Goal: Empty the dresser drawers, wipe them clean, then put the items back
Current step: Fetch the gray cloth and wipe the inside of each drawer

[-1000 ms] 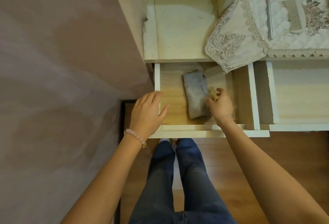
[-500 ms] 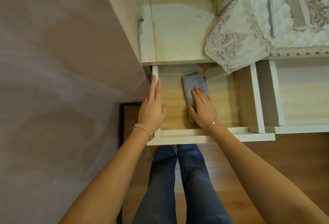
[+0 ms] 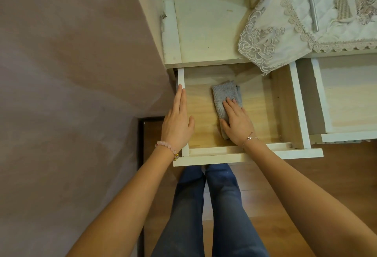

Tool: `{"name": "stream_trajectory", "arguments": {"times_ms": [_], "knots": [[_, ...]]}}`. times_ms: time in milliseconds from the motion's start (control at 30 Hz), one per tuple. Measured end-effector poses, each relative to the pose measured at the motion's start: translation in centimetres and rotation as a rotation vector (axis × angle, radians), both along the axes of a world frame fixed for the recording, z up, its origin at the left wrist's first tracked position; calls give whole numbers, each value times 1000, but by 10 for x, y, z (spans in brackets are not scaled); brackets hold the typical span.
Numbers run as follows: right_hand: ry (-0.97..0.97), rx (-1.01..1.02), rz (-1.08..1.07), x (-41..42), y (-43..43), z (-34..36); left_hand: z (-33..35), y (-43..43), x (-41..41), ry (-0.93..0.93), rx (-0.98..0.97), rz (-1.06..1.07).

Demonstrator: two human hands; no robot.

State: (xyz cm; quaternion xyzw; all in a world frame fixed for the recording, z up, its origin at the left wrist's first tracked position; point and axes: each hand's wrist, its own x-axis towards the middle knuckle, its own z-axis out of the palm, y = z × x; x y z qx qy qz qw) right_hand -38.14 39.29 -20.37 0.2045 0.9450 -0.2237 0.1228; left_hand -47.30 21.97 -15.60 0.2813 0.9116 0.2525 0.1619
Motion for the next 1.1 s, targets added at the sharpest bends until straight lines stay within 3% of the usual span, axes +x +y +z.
{"name": "stream_trajectory", "arguments": {"times_ms": [500, 667, 1100], "knots": [[-98, 73, 97, -16, 8, -10, -14, 22, -4, 38, 138, 154], [-44, 50, 97, -25, 15, -11, -19, 20, -5, 26, 276, 142], [141, 101, 15, -57, 30, -25, -27, 17, -3, -176, 360, 289]]}}
